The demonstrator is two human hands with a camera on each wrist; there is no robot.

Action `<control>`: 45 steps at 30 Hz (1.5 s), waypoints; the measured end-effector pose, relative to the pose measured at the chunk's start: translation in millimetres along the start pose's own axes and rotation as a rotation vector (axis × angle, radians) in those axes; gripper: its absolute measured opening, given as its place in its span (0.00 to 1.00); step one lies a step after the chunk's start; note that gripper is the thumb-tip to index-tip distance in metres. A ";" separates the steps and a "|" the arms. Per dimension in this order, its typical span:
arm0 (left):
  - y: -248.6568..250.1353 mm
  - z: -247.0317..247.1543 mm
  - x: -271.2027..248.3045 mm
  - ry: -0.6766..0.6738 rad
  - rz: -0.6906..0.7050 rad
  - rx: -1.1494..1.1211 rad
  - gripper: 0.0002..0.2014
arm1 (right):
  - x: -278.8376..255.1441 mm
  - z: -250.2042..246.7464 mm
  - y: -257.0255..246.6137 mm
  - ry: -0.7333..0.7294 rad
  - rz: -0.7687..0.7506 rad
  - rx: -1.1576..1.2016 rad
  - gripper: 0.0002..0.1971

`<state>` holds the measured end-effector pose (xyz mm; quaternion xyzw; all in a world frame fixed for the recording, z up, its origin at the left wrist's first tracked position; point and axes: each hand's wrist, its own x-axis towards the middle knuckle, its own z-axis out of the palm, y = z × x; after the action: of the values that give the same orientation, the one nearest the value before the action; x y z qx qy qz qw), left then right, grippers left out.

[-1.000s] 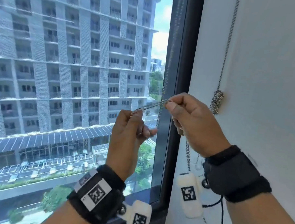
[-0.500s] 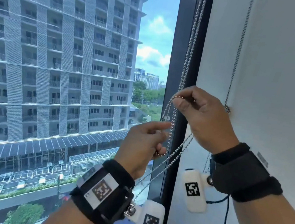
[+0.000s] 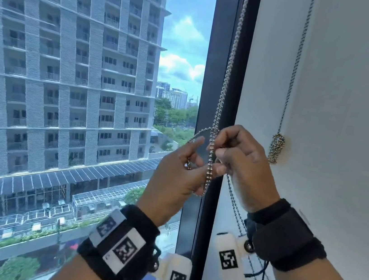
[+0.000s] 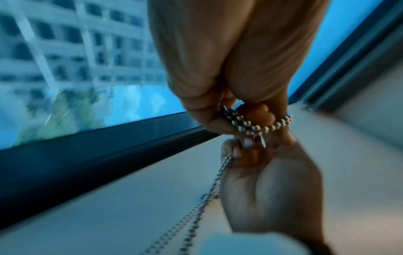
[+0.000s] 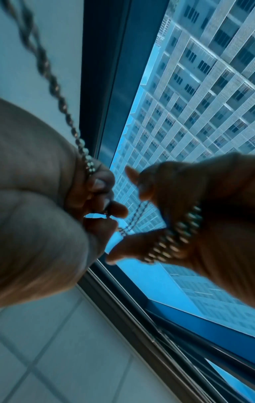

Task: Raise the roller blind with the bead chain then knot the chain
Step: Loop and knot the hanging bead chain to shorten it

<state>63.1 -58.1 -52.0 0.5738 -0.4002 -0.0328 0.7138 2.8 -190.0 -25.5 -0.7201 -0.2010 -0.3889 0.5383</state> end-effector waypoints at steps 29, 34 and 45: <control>-6.8 -25.7 27.0 0.130 0.137 0.430 0.12 | 8.6 4.7 -13.6 -0.199 0.272 -0.003 0.23; -7.5 -24.7 22.4 -0.059 -0.013 0.317 0.12 | 10.6 10.0 -3.8 -0.193 0.285 0.079 0.23; -7.1 -21.0 12.5 -0.079 -0.143 -0.052 0.13 | 1.9 7.5 6.1 -0.110 0.322 0.280 0.22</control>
<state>87.3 -50.2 -51.8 0.5805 -0.3850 -0.1167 0.7079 10.9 -185.3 -28.7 -0.6814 -0.1645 -0.2263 0.6763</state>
